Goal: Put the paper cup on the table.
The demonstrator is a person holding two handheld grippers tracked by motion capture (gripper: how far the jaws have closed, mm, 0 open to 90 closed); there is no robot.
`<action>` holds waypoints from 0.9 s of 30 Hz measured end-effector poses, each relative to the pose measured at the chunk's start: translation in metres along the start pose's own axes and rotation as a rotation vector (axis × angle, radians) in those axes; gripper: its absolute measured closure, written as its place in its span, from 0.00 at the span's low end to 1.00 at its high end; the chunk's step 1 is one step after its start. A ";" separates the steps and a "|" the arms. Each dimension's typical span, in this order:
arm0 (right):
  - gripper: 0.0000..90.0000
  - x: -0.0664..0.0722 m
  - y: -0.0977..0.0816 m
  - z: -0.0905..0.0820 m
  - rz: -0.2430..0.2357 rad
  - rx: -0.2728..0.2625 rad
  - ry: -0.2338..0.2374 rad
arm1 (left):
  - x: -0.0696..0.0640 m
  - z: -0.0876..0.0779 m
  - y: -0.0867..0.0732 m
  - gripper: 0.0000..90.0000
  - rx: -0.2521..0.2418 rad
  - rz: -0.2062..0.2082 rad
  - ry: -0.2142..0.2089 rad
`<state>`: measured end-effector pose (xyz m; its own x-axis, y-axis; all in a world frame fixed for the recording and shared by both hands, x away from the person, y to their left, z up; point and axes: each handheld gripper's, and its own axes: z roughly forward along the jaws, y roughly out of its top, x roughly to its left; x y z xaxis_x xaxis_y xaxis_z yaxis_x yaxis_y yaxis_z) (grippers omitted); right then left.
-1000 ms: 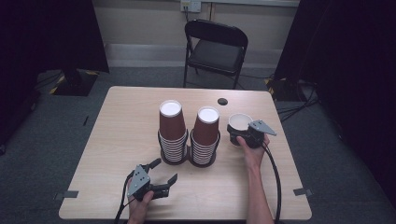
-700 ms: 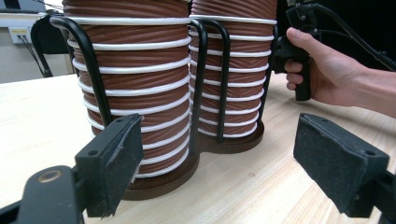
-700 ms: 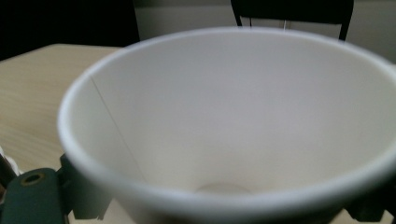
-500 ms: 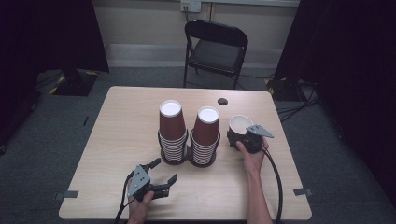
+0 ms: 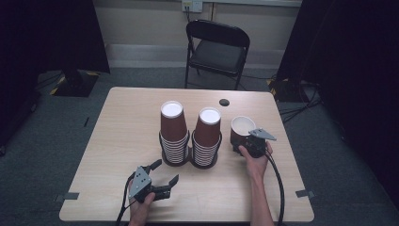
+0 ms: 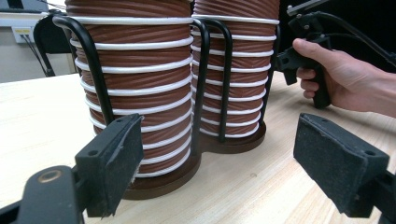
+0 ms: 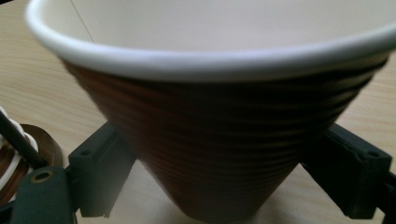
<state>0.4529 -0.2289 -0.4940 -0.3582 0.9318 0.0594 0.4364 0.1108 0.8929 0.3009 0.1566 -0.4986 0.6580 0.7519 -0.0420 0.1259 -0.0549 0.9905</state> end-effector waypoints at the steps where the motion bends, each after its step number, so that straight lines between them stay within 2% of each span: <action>1: 0.14 -0.001 -0.001 -0.001 0.003 0.005 -0.003 | 0.000 0.000 0.000 0.17 0.000 0.000 0.001; 9: 0.14 -0.005 -0.003 -0.020 0.032 -0.027 -0.003 | 0.000 0.001 0.000 0.17 0.008 -0.004 0.018; 13: 0.14 -0.001 -0.001 -0.028 0.030 -0.031 -0.003 | 0.000 0.001 0.001 0.17 0.009 -0.005 0.024; 16: 0.15 0.003 0.000 -0.036 0.036 -0.061 -0.004 | 0.001 0.001 0.001 0.17 0.012 -0.010 0.031; 25: 0.15 0.013 -0.009 -0.059 0.055 -0.107 0.006 | 0.001 0.001 0.001 0.17 0.015 -0.017 0.041; 27: 0.15 0.017 -0.009 -0.063 0.046 -0.107 0.009 | 0.000 0.001 0.001 0.17 0.014 -0.017 0.045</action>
<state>0.3904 -0.2355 -0.4729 -0.3474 0.9318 0.1055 0.3620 0.0295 0.9317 0.3019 0.1562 -0.4982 0.6215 0.7817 -0.0526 0.1475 -0.0508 0.9878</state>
